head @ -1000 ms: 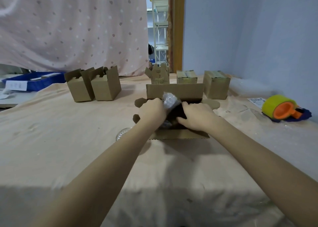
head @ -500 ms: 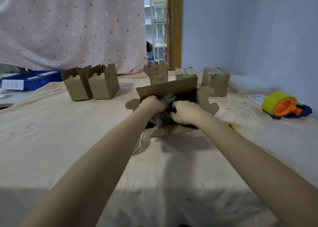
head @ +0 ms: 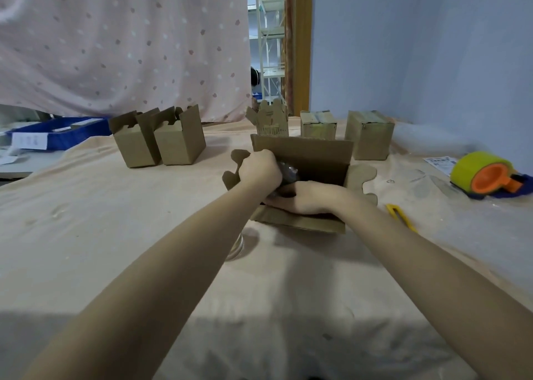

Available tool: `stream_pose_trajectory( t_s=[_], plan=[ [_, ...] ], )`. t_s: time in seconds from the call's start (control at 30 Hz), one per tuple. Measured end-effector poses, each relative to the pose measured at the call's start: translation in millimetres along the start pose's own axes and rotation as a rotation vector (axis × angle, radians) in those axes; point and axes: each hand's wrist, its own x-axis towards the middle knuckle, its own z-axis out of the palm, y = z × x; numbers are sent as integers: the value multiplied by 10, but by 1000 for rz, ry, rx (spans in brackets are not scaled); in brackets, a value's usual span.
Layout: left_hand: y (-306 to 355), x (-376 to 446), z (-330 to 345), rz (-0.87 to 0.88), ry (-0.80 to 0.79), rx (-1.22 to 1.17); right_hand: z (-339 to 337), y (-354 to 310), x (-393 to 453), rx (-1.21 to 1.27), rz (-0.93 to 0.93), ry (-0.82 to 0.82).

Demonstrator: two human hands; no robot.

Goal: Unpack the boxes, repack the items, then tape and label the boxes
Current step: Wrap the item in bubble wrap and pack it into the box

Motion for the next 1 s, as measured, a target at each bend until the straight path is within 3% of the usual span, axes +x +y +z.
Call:
stream_pose_trajectory(
  t_s=[0.17, 0.4, 0.57, 0.6, 0.7, 0.77, 0.87, 1.0],
  plan=[
    [30, -3, -193, 156, -148, 295, -18, 138, -26, 17, -26, -74],
    [-90, -78, -140, 466, 166, 886, -85, 145, -132, 79, -70, -168],
    [-290, -59, -113, 496, 240, 709, -87, 86, -122, 46, -99, -193],
    [-327, -54, -137, 604, 293, 647, -101, 77, -125, 26, -104, -195],
    [-405, -94, -111, 1319, 530, 546, -133, 85, -141, -37, -105, -178],
    [-403, -24, 8, 1655, 545, 582, -124, 112, -121, -45, -55, -188],
    [-405, 97, 117, 1690, 478, 703, -104, 134, -52, -134, 17, -251],
    [-545, 221, 73, 1550, 261, 851, -121, 131, -39, -114, 68, -311]
  ],
)
